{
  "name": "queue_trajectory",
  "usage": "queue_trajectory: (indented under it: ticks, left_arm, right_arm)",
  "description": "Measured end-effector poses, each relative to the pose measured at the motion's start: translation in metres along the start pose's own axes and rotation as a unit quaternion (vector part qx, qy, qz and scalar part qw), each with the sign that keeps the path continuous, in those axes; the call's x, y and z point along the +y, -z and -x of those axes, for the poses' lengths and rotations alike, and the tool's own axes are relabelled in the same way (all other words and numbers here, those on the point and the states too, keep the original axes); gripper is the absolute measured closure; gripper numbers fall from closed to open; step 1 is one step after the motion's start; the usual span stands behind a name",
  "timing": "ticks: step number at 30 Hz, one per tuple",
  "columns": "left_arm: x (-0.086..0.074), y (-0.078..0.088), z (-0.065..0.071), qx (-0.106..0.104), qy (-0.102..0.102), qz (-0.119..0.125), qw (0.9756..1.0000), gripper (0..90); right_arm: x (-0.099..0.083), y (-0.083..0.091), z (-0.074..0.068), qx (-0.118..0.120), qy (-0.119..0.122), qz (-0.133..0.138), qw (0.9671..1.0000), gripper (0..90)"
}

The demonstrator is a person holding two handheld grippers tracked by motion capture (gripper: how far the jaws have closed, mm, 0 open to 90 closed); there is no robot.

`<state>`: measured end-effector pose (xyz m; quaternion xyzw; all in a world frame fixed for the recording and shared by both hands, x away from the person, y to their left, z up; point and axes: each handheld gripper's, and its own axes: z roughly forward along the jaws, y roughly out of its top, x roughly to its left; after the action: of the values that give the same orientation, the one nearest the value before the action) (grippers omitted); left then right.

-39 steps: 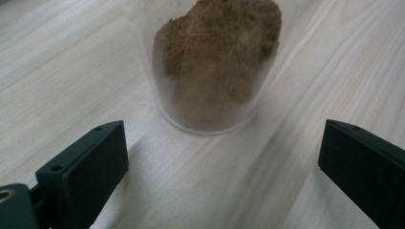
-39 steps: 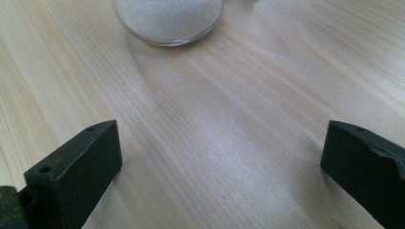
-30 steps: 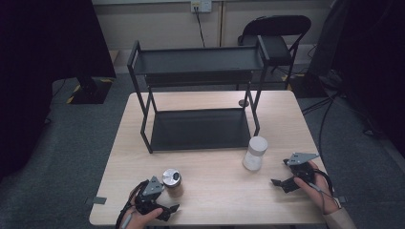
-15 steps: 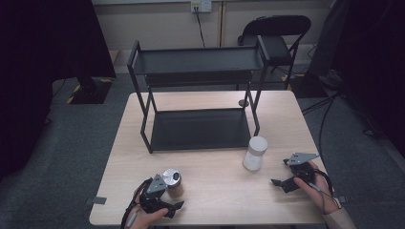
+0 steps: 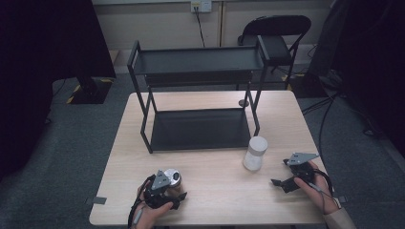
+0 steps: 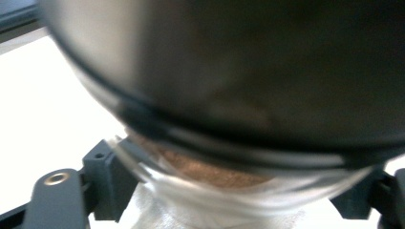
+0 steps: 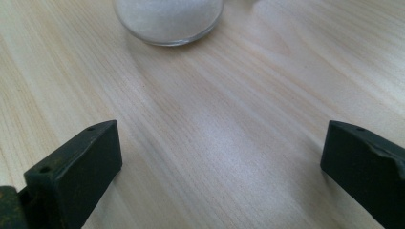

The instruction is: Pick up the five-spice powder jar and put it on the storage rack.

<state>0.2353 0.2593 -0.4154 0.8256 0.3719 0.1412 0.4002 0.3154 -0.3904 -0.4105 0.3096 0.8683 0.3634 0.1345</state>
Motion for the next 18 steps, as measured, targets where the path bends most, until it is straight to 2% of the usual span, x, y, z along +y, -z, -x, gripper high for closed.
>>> queue_trajectory:
  ticks: [5,11,15,18]
  left_arm:
    - [-0.0038,0.0008,0.002,0.008,0.002,0.009,0.9999,28.4]
    - [0.0002,0.0012,0.0054,0.015,-0.005,0.002,0.9999,29.3]
    - [0.002,0.0016,0.0037,0.008,0.009,0.002,0.9999,29.7]
    - [0.0053,0.0019,0.0035,0.008,0.011,-0.002,0.9999,29.8]
  right_arm:
    - [0.0,0.0,0.0,0.0,0.0,0.0,1.0,0.0]
    - [0.0,0.0,0.0,0.0,0.0,0.0,1.0,0.0]
    - [0.0,0.0,0.0,0.0,0.0,0.0,1.0,0.0]
    - [0.0,0.0,-0.0001,0.0,0.0,0.0,1.0,0.0]
